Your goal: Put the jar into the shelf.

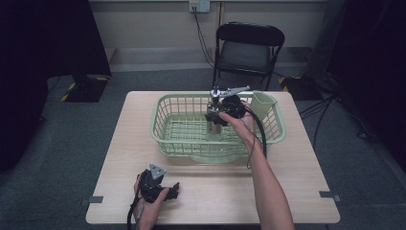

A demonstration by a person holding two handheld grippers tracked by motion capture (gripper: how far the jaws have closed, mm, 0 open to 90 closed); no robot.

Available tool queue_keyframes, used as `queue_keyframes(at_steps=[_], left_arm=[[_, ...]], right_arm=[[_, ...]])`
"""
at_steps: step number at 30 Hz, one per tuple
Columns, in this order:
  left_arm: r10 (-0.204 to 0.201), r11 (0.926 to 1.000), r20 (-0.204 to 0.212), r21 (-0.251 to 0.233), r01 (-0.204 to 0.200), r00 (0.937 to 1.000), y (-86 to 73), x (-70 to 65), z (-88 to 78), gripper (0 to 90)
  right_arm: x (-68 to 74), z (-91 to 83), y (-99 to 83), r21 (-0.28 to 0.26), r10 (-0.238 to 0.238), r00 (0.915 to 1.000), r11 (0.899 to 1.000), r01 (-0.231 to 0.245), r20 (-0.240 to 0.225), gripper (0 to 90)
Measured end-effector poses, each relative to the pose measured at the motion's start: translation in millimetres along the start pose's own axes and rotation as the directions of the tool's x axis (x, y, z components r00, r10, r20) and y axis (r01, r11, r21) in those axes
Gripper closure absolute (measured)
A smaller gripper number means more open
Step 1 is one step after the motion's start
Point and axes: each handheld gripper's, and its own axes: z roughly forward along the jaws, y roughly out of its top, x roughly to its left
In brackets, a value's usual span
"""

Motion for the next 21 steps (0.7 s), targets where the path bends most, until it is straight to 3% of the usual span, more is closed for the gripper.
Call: queue_keyframes(at_steps=[10, 14, 21], left_arm=[[0.0, 1.0, 0.0, 0.0, 0.0, 1.0, 0.0, 0.0, 0.0, 0.3], [0.0, 1.0, 0.0, 0.0, 0.0, 1.0, 0.0, 0.0, 0.0, 0.3], [0.0, 1.0, 0.0, 0.0, 0.0, 1.0, 0.0, 0.0, 0.0, 0.3]], right_arm=[[4.9, -1.3, -0.6, 0.017, -0.024, 0.9997, 1.0, 0.024, 0.0, 33.7], [5.3, -1.0, -2.1, 0.024, -0.021, 0.9997, 0.999, 0.022, -0.016, 29.8], [7.1, -0.7, -1.7, 0.013, -0.034, 0.9989, 0.999, 0.034, -0.031, 30.6]])
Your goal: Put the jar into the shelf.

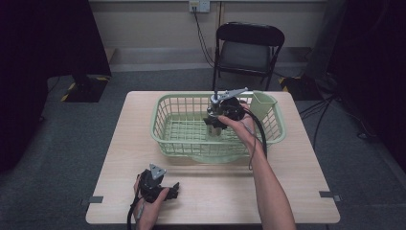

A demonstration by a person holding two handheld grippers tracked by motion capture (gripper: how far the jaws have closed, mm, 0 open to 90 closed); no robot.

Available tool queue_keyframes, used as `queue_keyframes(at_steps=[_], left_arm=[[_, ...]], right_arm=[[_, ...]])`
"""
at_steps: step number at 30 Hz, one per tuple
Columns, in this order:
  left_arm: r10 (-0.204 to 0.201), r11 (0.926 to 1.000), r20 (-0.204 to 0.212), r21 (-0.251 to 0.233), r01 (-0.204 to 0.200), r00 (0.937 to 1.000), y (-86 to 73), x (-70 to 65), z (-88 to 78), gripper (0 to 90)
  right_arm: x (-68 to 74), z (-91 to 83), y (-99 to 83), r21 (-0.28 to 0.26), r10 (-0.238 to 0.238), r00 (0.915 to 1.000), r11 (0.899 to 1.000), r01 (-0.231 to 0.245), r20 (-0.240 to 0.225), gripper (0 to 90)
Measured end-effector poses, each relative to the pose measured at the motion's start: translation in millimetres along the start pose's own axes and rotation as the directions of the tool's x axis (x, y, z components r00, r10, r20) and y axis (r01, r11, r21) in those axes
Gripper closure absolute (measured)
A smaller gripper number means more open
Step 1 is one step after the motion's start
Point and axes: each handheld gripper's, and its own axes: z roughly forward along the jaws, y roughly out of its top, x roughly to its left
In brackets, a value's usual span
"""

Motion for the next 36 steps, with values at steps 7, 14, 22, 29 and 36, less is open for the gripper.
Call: queue_keyframes(at_steps=[7, 14, 22, 29, 36], left_arm=[[0.0, 1.0, 0.0, 0.0, 0.0, 1.0, 0.0, 0.0, 0.0, 0.3], [0.0, 1.0, 0.0, 0.0, 0.0, 1.0, 0.0, 0.0, 0.0, 0.3], [0.0, 1.0, 0.0, 0.0, 0.0, 1.0, 0.0, 0.0, 0.0, 0.3], [0.0, 1.0, 0.0, 0.0, 0.0, 1.0, 0.0, 0.0, 0.0, 0.3], [0.0, 1.0, 0.0, 0.0, 0.0, 1.0, 0.0, 0.0, 0.0, 0.3]], right_arm=[[2.3, -2.7, 2.4, -0.035, -0.007, 1.0, 0.999, 0.007, -0.001, 16.0], [2.6, -11.7, 6.5, -0.1, 0.006, 0.9991, 0.995, -0.002, 0.042, 3.6], [6.4, -23.2, 15.6, -0.137, 0.004, 0.9966, 0.991, 0.007, 0.082, 1.8], [11.3, -35.5, 21.2, -0.167, 0.009, 0.9937, 0.986, 0.01, 0.112, 1.3], [17.2, -52.4, 22.7, -0.182, 0.029, 0.9936, 0.983, -0.009, 0.109, 1.8]])
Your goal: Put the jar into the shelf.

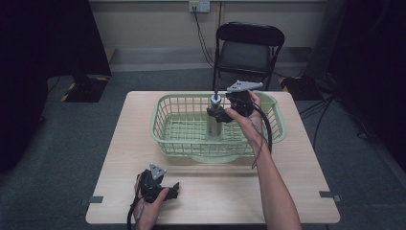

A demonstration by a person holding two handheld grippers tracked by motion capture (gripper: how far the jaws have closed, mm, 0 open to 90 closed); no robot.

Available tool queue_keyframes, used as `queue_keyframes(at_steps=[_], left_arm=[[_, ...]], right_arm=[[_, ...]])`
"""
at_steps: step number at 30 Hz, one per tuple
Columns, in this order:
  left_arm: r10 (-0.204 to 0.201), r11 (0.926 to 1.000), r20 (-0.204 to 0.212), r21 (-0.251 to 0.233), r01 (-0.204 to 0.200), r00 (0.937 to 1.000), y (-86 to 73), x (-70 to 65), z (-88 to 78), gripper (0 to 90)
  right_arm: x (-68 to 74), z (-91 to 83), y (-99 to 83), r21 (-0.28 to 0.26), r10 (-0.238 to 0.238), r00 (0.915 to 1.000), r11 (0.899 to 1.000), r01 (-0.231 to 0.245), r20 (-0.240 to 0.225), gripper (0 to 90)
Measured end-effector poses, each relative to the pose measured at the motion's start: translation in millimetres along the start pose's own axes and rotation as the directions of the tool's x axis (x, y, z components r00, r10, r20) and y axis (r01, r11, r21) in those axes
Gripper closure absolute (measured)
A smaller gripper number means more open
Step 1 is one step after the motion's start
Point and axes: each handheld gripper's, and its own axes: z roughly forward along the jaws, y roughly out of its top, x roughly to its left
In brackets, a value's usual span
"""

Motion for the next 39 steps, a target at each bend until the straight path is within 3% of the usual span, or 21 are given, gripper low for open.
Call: queue_keyframes(at_steps=[11, 15, 25, 39], left_arm=[[0.0, 1.0, 0.0, -0.001, 0.0, 1.0, 0.0, 0.0, 0.0, 0.3], [0.0, 1.0, 0.0, -0.001, 0.0, 1.0, 0.0, 0.0, 0.1, 0.3], [-0.001, 1.0, -0.001, -0.001, 0.001, 1.0, -0.1, -0.1, 0.1, 0.3], [-0.001, 1.0, -0.001, -0.001, 0.001, 1.0, -0.1, -0.1, 0.1, 0.3]], right_arm=[[7.7, -29.4, -12.0, -0.063, 0.061, 0.9977, 0.996, -0.059, 0.03, 1.3], [11.8, -36.4, -19.9, -0.068, 0.086, 0.9959, 0.994, -0.084, 0.027, 2.1], [23.1, -57.0, -37.6, -0.073, 0.128, 0.9887, 0.99, -0.123, 0.078, 2.1], [41.1, -83.6, -66.5, -0.087, 0.175, 0.9697, 0.983, -0.162, 0.17, 2.1]])
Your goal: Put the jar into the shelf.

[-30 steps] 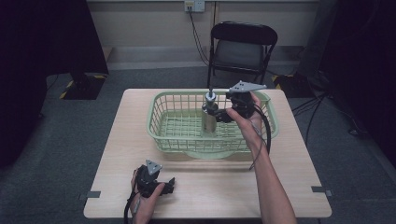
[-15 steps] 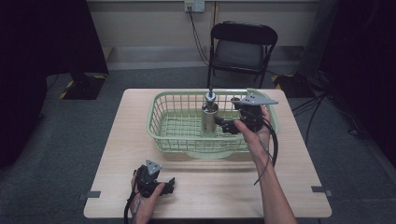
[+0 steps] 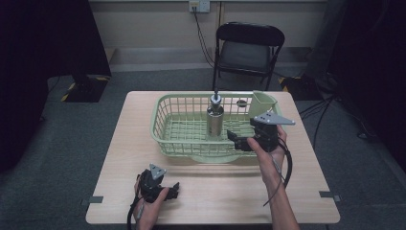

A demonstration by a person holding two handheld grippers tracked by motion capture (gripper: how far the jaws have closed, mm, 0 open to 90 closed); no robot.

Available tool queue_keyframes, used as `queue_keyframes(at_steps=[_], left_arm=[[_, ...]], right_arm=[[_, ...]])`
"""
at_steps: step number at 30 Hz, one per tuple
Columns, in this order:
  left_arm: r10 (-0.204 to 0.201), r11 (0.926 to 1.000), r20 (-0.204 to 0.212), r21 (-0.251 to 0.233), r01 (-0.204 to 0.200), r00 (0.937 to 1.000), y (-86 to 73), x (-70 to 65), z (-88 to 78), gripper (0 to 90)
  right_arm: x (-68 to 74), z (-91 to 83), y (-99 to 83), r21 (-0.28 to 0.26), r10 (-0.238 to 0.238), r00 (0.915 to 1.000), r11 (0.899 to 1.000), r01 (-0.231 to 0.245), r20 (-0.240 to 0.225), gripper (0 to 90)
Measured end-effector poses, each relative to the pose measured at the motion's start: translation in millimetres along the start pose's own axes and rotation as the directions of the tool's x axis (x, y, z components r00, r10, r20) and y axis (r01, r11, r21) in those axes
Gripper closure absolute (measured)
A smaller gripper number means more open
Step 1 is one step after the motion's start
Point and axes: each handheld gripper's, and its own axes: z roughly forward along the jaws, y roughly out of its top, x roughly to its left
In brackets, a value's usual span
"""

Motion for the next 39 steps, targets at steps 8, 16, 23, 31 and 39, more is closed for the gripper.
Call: queue_keyframes(at_steps=[8, 16, 23, 31, 39], left_arm=[[0.0, 1.0, 0.0, 0.0, 0.0, 1.0, 0.0, 0.0, 0.0, 0.3], [-0.005, 1.0, -0.007, 0.0, 0.005, 1.0, 0.3, -0.7, 0.3, 0.3], [-0.006, 1.0, -0.008, 0.0, 0.006, 0.9999, 0.3, -0.9, 0.2, 0.3], [-0.006, 1.0, -0.008, 0.0, 0.006, 0.9999, 0.2, -0.8, 0.2, 0.3], [-0.006, 1.0, -0.008, 0.0, 0.006, 0.9999, 0.3, -0.8, 0.2, 0.3]], right_arm=[[5.6, -15.0, -20.0, -0.006, -0.008, 0.9989, 1.0, 0.009, 0.046, 2.1], [15.1, -24.8, -49.7, -0.016, 0.009, 0.9965, 1.0, -0.008, 0.083, 2.4], [17.3, -33.1, -74.7, 0.005, 0.05, 0.9941, 0.999, -0.051, 0.097, 2.6], [22.0, -36.4, -96.3, 0.043, 0.046, 0.9914, 0.998, -0.052, 0.122, 2.9], [25.5, -34.6, -124.3, 0.069, 0.073, 0.9887, 0.994, -0.083, 0.131, 3.7]])
